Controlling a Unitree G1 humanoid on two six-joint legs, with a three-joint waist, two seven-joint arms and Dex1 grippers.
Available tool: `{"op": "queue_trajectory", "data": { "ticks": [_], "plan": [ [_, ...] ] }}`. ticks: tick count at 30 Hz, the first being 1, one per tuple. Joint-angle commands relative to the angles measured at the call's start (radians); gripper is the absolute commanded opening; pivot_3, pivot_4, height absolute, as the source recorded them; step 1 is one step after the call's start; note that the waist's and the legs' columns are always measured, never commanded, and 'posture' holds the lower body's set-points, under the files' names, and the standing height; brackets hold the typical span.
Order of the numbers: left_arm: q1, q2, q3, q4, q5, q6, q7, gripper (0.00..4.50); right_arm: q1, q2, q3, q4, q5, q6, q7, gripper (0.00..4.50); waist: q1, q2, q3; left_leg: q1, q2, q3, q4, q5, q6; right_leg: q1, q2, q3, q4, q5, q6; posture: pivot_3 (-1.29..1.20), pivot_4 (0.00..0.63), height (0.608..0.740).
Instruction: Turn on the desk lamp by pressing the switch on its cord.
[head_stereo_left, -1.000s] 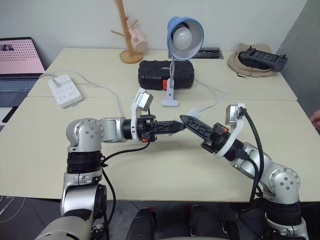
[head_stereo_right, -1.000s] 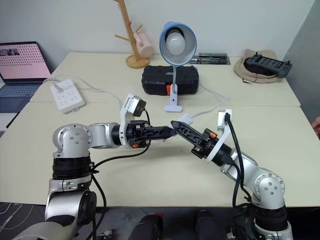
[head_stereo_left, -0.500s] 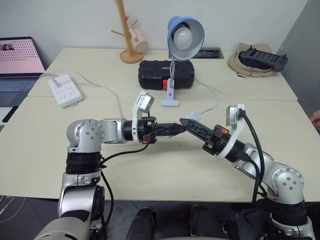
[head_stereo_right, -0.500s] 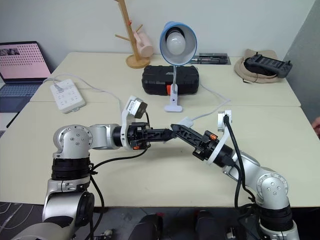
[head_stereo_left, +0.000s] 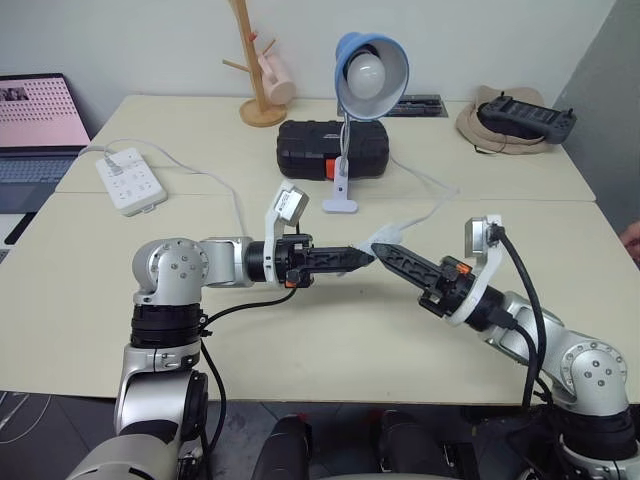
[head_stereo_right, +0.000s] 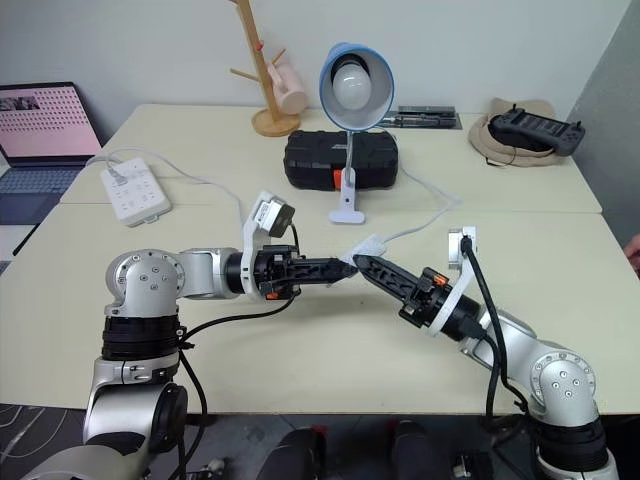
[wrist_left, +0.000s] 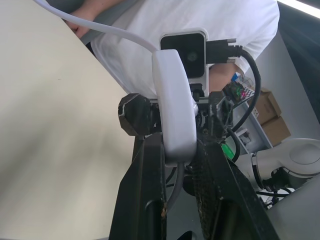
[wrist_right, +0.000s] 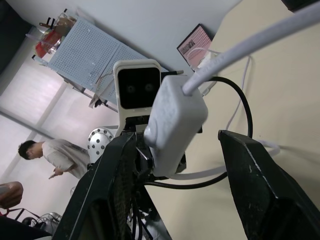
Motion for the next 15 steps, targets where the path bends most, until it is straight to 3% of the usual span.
{"op": "queue_trajectory", "data": {
  "ticks": [1, 15],
  "plan": [
    [-0.005, 0.009, 0.006, -0.036, -0.029, -0.010, 0.003, 0.40, 0.004, -0.016, -0.033, -0.025, 0.052, -0.018, 0.022, 2.73, 0.000, 0.000, 0.000, 0.000, 0.000, 0.000, 0.000, 0.000, 0.000, 0.000, 0.000, 0.000, 0.000, 0.000, 0.000, 0.00, 0.150, 0.740],
    [-0.007, 0.008, -0.005, -0.039, -0.029, -0.020, 0.005, 0.40, -0.028, 0.009, 0.005, -0.017, 0.039, -0.025, 0.022, 2.73, 0.000, 0.000, 0.000, 0.000, 0.000, 0.000, 0.000, 0.000, 0.000, 0.000, 0.000, 0.000, 0.000, 0.000, 0.000, 0.00, 0.150, 0.740]
  ]
}}
